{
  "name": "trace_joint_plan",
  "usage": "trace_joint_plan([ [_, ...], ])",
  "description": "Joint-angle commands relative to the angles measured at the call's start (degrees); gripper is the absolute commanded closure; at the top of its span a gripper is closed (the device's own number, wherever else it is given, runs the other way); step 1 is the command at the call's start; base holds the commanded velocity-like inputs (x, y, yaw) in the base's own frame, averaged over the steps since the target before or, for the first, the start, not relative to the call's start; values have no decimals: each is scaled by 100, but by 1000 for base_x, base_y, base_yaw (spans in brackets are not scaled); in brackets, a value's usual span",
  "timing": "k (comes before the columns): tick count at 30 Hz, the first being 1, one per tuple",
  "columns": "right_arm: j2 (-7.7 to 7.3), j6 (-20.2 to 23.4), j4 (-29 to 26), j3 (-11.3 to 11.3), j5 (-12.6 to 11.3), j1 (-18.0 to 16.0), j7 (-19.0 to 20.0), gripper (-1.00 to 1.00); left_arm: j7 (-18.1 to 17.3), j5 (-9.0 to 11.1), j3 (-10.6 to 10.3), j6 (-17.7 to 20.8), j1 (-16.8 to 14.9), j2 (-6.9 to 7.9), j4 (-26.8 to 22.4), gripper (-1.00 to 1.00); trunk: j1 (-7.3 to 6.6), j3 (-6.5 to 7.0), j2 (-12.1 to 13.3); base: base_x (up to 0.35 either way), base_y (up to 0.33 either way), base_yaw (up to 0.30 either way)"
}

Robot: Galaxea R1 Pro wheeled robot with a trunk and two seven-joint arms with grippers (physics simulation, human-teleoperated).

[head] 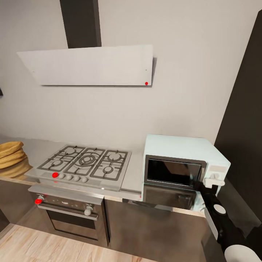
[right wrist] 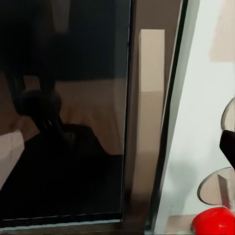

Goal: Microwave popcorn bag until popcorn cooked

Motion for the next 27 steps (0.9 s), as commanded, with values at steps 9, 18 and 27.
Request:
trace_joint_plan([
  [9, 3, -571, 572, -18, 9, -10, -2, -100, 1, 4, 11, -20, -2, -1, 7, -100, 2, -2, -4, 0, 0, 0],
  [18, 0, -610, 629, -22, 10, -14, -2, -100, 1, 6, 13, -20, -2, -1, 7, -100, 2, -2, -4, 0, 0, 0],
  [27, 2, -585, 655, -22, 10, -37, -2, -100, 1, 8, 20, -20, -2, -1, 7, -100, 2, -2, -4, 92, -83, 0],
])
